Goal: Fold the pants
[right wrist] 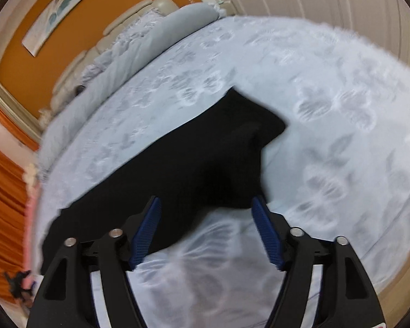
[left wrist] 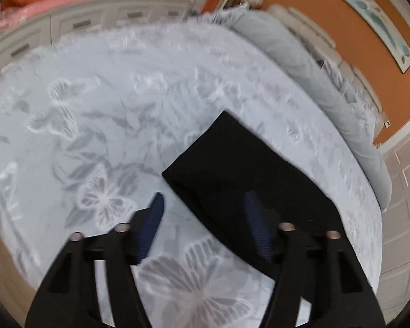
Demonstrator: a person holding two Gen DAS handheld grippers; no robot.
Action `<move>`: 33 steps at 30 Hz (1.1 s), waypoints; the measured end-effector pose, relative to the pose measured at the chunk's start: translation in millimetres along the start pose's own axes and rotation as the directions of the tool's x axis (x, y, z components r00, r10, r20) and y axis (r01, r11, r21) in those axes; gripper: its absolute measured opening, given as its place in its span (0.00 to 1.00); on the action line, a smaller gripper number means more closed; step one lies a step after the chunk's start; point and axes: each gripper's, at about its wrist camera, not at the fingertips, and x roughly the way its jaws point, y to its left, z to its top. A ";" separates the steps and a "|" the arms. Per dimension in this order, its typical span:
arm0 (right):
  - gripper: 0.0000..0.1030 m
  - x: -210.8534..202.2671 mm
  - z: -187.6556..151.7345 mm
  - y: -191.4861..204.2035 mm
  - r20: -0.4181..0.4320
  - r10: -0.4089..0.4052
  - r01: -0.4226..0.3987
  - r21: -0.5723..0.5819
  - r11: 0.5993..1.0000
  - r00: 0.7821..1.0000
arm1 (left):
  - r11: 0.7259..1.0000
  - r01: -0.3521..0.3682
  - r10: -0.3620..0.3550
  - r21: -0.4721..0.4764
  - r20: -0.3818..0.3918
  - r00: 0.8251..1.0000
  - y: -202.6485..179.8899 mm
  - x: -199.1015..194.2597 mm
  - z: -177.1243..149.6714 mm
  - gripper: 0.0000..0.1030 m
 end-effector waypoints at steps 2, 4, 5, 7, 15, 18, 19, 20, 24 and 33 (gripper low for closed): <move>0.75 16.2 2.6 6.7 -0.037 -0.008 0.009 0.012 1.000 0.999 | 0.998 -0.002 0.000 0.060 0.024 1.000 -19.5 -14.5 -5.1 0.62; 0.75 37.9 9.9 12.2 -0.061 -0.061 0.062 0.013 0.998 0.996 | 0.992 0.021 -0.026 0.123 0.044 0.999 -51.9 -22.3 -11.7 0.71; 0.74 48.4 15.0 13.0 -0.069 -0.079 0.080 0.021 0.997 0.995 | 0.988 0.039 -0.046 0.148 0.043 0.998 -69.3 -23.8 -16.6 0.83; 0.21 66.5 31.2 15.4 -0.047 -0.091 0.093 0.025 0.995 0.995 | 0.981 0.077 -0.085 0.176 0.037 0.996 -92.1 -19.2 -24.6 0.85; 0.04 -17.6 67.2 53.0 0.330 0.213 -0.167 -0.165 0.972 0.919 | 0.956 0.018 -0.041 0.293 0.071 0.997 -126.6 27.9 -55.3 0.85; 0.05 58.4 67.4 -5.2 0.109 0.025 -0.026 0.003 1.000 0.994 | 0.960 -0.019 0.024 0.279 -0.014 1.000 -116.7 61.1 -57.8 0.85; 0.05 83.8 62.4 -20.2 0.025 -0.044 0.043 0.022 0.999 0.999 | 0.963 -0.020 0.028 0.270 -0.027 0.999 -114.7 65.3 -57.9 0.85; 0.05 103.1 56.3 -27.9 -0.035 -0.109 0.109 -0.008 0.994 0.993 | 0.964 -0.043 0.052 0.264 -0.027 0.998 -112.5 72.0 -57.1 0.85; 0.20 93.0 59.9 -16.4 0.010 -0.097 0.097 -0.052 0.994 0.995 | 0.951 -0.109 0.115 0.290 -0.006 0.993 -108.8 82.5 -59.7 0.85; 0.05 69.5 66.1 12.0 0.128 -0.044 0.057 -0.102 0.993 0.991 | 0.912 -0.191 0.197 0.364 0.019 0.980 -116.1 94.1 -73.7 0.85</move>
